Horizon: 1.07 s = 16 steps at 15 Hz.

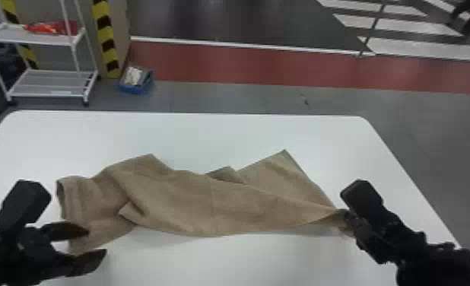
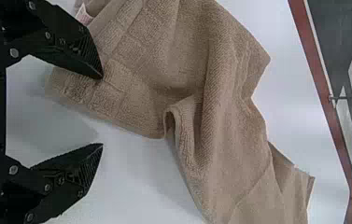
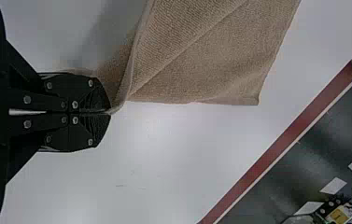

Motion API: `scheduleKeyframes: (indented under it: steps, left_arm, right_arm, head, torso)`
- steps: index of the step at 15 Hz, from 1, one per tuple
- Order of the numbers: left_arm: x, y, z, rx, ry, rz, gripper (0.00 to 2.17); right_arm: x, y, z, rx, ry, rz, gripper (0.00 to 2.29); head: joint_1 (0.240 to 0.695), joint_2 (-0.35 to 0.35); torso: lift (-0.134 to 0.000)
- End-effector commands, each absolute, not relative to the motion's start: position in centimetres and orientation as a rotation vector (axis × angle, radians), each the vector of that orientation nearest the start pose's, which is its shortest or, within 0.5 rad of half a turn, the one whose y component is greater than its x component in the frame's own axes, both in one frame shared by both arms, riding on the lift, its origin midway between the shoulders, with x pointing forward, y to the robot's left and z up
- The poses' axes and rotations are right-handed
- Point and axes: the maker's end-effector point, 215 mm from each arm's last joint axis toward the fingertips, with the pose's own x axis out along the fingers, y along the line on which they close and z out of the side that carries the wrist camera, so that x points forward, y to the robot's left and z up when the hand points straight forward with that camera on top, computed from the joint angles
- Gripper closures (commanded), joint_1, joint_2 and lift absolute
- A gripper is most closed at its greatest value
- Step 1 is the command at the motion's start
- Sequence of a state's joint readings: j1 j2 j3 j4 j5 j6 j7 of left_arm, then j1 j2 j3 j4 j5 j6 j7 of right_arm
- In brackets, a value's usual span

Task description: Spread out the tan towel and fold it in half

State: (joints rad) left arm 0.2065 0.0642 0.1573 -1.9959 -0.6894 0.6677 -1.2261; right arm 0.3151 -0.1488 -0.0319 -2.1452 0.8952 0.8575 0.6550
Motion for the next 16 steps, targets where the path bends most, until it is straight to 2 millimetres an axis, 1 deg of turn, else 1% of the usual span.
scheduleKeyframes:
  steps: [1,2,4,5,8,10,11,12,13,14,15,16]
  left_arm:
    - [41.4,23.8,-46.3,0.31,0.787,-0.694,0.7]
    - [41.4,23.9,-46.3,0.315,0.789,-0.692,0.7]
    - [41.7,24.1,-46.1,0.321,0.784,-0.684,1.36]
    - [41.8,24.4,-46.2,0.329,0.785,-0.674,1.44]
    - [41.8,24.7,-46.1,0.332,0.785,-0.67,1.44]
    - [42.1,25.3,-45.1,0.33,0.768,-0.657,1.44]
    - [42.4,25.7,-43.6,0.323,0.743,-0.64,1.44]
    - [42.8,26.2,-41.7,0.315,0.71,-0.614,1.44]
    - [43.1,26.8,-40.3,0.309,0.692,-0.589,1.44]
    - [43.6,27.4,-38.5,0.306,0.664,-0.563,1.44]
    - [44.1,27.8,-37.3,0.296,0.646,-0.544,1.44]
    - [44.5,28.1,-36.6,0.281,0.643,-0.526,1.44]
  right_arm:
    - [42.5,-36.0,-43.1,-0.691,0.778,0.077,1.76]
    - [42.5,-36.0,-43.1,-0.691,0.778,0.077,1.76]
    - [42.5,-36.1,-43.1,-0.691,0.778,0.075,1.76]
    - [42.6,-36.1,-43.0,-0.691,0.777,0.075,1.76]
    - [42.7,-36.1,-43.0,-0.69,0.777,0.076,1.76]
    - [42.9,-36.8,-42.8,-0.673,0.773,0.073,1.76]
    - [43.4,-37.0,-42.2,-0.656,0.759,0.068,1.76]
    - [44.0,-37.2,-41.4,-0.644,0.741,0.065,1.76]
    - [44.4,-37.4,-40.8,-0.633,0.735,0.063,1.76]
    - [45.0,-37.6,-40.1,-0.627,0.725,0.084,1.76]
    - [45.9,-37.0,-39.1,-0.634,0.696,0.12,1.76]
    - [46.7,-36.6,-38.0,-0.693,0.661,0.174,1.76]
  head:
    - [0.695,-0.164]
    - [0.695,-0.164]
    - [0.695,-0.162]
    - [0.695,-0.161]
    - [0.695,-0.155]
    - [0.695,-0.153]
    - [0.695,-0.151]
    - [0.695,-0.151]
    - [0.695,-0.149]
    - [0.695,-0.146]
    - [0.695,-0.141]
    - [0.695,-0.133]
  torso:
    - [-0.124]
    - [-0.124]
    - [-0.124]
    - [-0.124]
    - [-0.124]
    - [-0.124]
    - [-0.124]
    - [-0.124]
    - [-0.124]
    - [-0.124]
    - [-0.124]
    - [-0.124]
